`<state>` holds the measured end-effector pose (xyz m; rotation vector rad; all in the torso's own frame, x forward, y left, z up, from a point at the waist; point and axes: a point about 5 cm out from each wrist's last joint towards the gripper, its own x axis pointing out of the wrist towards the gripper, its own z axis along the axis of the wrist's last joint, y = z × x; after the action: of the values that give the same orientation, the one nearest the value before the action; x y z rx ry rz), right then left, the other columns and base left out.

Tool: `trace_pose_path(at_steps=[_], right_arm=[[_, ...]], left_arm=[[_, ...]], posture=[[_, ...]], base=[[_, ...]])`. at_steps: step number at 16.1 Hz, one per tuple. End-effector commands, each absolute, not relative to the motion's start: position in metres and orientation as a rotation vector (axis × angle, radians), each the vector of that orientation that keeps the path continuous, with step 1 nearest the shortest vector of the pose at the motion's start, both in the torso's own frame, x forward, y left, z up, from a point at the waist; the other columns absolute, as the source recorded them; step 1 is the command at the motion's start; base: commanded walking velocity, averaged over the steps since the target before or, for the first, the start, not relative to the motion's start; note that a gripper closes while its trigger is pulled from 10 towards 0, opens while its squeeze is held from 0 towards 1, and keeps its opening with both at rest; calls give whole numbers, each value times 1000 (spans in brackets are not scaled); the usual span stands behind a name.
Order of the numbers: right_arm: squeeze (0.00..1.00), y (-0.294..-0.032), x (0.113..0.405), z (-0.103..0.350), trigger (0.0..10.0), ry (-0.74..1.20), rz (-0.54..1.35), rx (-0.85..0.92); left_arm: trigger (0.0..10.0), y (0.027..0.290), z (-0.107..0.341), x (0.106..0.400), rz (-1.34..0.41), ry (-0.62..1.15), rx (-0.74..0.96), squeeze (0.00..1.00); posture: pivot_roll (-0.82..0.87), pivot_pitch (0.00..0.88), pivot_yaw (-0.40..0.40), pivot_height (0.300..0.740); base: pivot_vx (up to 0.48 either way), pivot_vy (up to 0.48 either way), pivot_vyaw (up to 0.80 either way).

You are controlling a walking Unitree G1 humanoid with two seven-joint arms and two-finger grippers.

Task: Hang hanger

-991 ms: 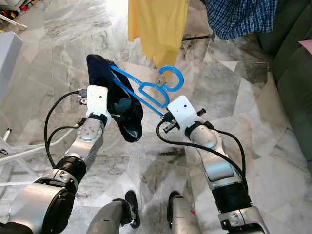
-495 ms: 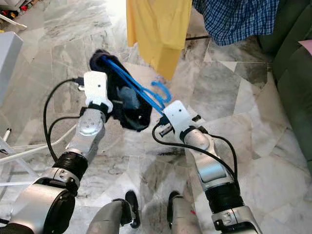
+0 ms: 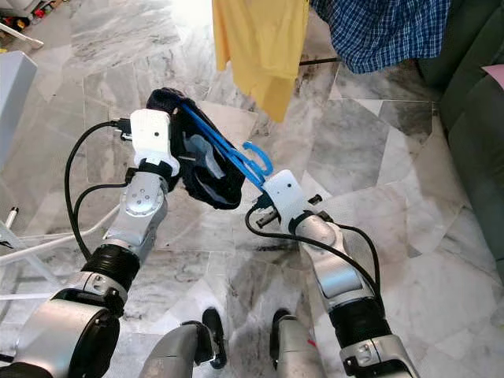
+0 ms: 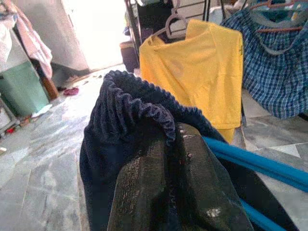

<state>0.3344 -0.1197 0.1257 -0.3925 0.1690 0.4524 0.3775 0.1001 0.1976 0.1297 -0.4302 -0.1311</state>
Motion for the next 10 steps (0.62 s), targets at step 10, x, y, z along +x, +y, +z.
trace_pose_path(at_steps=[10], right_arm=[[0, -139, 332, 109, 0, 366, 506, -155]], left_arm=[[0, 71, 190, 322, -737, -685, 308, 0]], posture=[[-142, 288, 69, 740]], base=[[0, 0, 0]])
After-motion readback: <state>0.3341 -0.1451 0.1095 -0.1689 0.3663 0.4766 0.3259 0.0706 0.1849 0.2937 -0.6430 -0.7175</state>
